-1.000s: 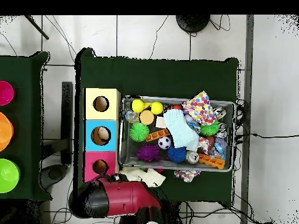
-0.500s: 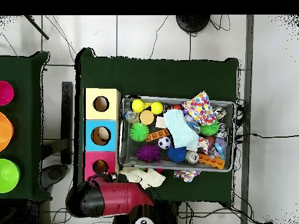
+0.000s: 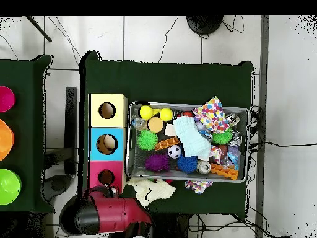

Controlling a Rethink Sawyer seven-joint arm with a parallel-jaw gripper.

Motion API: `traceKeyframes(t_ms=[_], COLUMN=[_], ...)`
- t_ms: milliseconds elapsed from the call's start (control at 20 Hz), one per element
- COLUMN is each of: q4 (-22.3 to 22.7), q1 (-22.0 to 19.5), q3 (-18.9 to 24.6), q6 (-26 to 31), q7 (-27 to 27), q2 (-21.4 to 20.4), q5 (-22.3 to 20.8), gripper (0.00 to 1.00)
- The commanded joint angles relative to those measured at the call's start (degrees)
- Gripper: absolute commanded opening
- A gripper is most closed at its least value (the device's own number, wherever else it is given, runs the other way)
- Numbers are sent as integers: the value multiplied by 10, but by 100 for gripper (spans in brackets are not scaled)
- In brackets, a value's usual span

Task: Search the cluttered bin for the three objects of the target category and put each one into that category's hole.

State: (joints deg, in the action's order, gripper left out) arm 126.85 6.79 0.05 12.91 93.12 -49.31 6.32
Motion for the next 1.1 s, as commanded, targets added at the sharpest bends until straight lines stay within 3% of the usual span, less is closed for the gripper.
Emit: traceKeyframes(t_ms=[50, 350, 600, 900, 1100], q4=[-22, -53, -68, -117, -132], q1=[41, 63, 46, 37, 32], q3=[4, -23, -15, -17, -18], q6=[-14, 53, 33, 21, 35], q7=[168, 155, 131, 116, 112], q2=[62, 40, 67, 115, 117], q5=[53, 70, 77, 74, 69], gripper=[0, 0, 0, 0, 0])
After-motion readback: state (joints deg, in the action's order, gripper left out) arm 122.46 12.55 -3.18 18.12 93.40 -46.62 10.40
